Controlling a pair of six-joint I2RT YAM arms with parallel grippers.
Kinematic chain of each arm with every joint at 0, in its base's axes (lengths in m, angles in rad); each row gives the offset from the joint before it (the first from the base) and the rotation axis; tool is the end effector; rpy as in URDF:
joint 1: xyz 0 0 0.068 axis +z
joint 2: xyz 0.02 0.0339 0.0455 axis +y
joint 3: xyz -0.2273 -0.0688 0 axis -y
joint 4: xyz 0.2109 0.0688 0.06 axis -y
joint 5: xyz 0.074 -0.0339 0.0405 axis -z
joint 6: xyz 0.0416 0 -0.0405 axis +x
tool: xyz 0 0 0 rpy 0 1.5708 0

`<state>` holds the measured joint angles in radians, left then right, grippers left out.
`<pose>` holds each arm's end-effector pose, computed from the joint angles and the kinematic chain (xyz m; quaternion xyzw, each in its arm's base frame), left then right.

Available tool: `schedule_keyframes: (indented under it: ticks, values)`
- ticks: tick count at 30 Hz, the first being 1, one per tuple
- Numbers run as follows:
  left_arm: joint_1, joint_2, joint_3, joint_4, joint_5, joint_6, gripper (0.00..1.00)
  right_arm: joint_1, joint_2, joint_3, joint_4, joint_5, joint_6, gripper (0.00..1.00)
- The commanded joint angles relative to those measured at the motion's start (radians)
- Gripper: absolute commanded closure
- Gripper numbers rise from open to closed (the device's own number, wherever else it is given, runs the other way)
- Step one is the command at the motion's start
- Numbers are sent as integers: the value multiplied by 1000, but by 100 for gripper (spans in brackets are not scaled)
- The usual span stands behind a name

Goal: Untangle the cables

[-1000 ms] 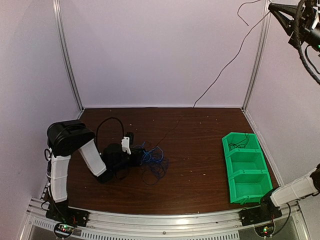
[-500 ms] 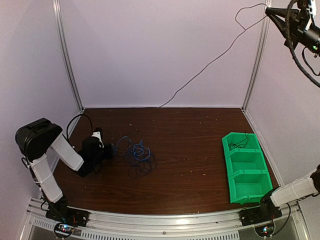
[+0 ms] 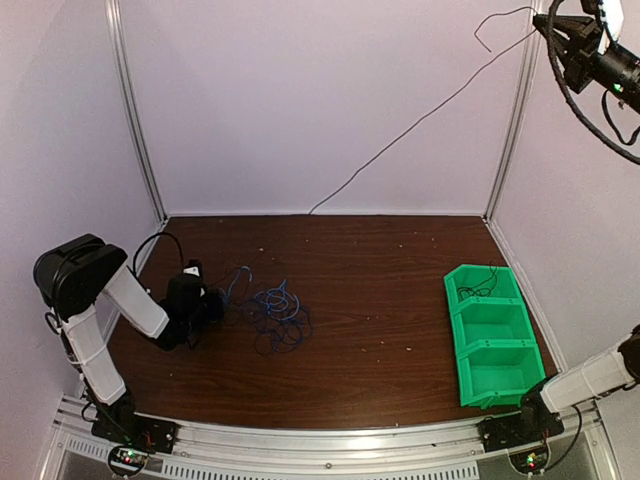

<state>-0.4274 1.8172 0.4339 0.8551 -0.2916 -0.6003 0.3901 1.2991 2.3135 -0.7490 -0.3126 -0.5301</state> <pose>0.2525 -0.1019 0.0805 -0.1462 0.8485 -0.1325 0.4910 0.1145 0.0609 0.5730 -0.3772 0.4826 0.0394 0.7895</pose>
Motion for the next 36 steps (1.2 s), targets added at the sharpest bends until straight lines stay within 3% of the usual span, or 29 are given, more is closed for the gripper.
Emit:
schedule_keyframes:
  ticks: [1, 7, 17, 21, 28, 32, 36]
  values:
    - [16, 21, 10, -66, -50, -27, 100, -20, -21, -1, 99, 244, -59, 100]
    - [26, 19, 3, -70, -65, -42, 100, -27, -12, -109, 252, 508, -106, 100]
    - [27, 19, -1, -87, -70, -67, 100, -59, -1, -270, 460, 676, -127, 100]
    - [26, -5, -10, -73, -29, -53, 100, -62, -8, -374, 359, 405, -69, 100]
    - [26, -168, -144, 125, 195, -8, 100, -59, -52, -904, 320, -63, 39, 100]
    - [13, -237, -152, 135, 398, 61, 100, -57, -56, -1052, 340, -133, 77, 100]
    - [-2, -298, -156, 111, 462, 89, 98, -57, -74, -1087, 309, -215, 68, 100]
